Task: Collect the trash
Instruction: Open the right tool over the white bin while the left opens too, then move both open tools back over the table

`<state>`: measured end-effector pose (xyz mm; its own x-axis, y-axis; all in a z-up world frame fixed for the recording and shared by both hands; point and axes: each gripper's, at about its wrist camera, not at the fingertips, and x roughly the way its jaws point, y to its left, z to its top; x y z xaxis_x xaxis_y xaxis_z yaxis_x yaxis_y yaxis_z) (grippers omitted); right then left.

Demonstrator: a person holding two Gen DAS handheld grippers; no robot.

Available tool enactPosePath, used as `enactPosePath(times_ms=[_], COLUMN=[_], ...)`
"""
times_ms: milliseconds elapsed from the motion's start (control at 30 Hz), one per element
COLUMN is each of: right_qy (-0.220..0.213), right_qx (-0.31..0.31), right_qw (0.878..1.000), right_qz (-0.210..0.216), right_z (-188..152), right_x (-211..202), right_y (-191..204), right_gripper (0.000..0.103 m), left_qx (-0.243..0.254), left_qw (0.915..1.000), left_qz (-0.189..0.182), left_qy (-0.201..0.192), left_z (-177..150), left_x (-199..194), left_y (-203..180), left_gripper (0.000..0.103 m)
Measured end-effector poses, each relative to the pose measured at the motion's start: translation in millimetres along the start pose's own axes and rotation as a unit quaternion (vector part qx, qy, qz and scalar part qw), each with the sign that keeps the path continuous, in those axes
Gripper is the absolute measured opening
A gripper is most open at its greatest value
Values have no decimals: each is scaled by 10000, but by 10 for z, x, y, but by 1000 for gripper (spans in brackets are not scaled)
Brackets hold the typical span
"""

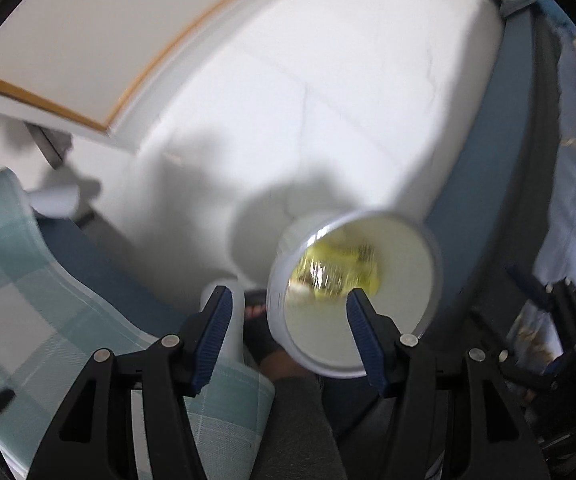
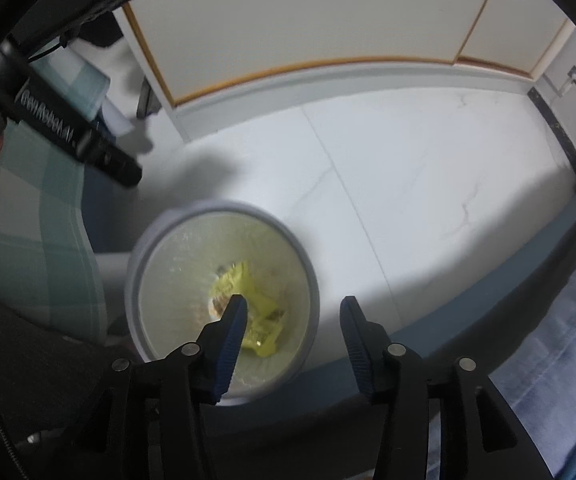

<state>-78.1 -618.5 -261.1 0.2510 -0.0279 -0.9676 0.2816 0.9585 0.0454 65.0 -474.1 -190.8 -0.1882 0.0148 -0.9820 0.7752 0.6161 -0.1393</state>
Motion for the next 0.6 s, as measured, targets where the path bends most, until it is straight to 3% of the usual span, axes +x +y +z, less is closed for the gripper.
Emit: enactPosePath(times_ms=[167, 300, 400, 600], right_qy=[-502, -935, -1189, -1755], right_qx=[79, 182, 215, 247], right_qw=[9987, 9954, 9927, 9842], right_qz=[-40, -81, -43, 35], right_z=[89, 129, 169, 217], right_x=[-342, -655, -864, -1296], right_y=[-28, -12, 7, 170], right_gripper=[57, 59, 59, 67], left_qx=[188, 134, -51, -505], left_qw=[9975, 9903, 9811, 9549], left_qz=[182, 219, 281, 616], left_qy=[-656, -1365, -1914, -2861], left_z=[-123, -320, -492, -888], left_x=[-499, -949, -1247, -1698], left_y=[-113, -168, -122, 32], left_gripper=[55, 57, 65, 66])
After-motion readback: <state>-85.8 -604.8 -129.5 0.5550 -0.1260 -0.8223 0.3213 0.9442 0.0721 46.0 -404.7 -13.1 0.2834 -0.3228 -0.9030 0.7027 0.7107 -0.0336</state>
